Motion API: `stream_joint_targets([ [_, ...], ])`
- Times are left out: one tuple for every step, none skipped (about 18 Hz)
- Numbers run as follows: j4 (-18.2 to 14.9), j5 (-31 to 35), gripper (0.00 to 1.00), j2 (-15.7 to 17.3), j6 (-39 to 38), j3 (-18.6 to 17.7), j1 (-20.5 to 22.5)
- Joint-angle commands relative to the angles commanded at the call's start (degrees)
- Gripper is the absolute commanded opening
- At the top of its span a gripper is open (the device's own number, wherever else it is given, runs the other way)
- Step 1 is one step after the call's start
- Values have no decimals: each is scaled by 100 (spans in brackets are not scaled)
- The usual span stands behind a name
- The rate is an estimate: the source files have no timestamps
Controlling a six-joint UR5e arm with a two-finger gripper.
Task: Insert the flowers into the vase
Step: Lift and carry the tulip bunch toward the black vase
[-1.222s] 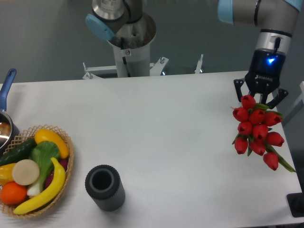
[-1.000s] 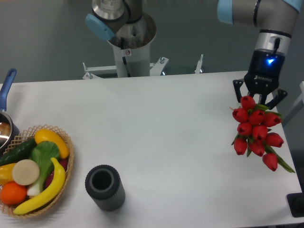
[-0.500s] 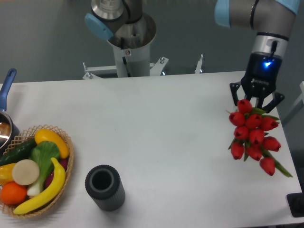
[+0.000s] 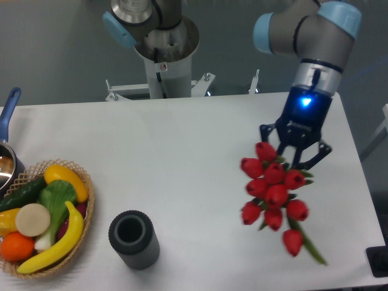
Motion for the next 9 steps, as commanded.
stream_joint_targets([
  [0,-298,31,0,0,0,0],
  [0,-562,31,0,0,0,-9],
  [0,-809,31,0,0,-35,-18],
  [0,-1090,31,0,0,-96,-18],
  [0,-1432,31,0,0,-166,-9],
  [0,-1792,31,0,0,-245,0],
  [0,-2100,31,0,9,-324,17],
  [0,-2355,31,0,26,-412,35],
  [0,-2567,31,9,61,-483,52],
])
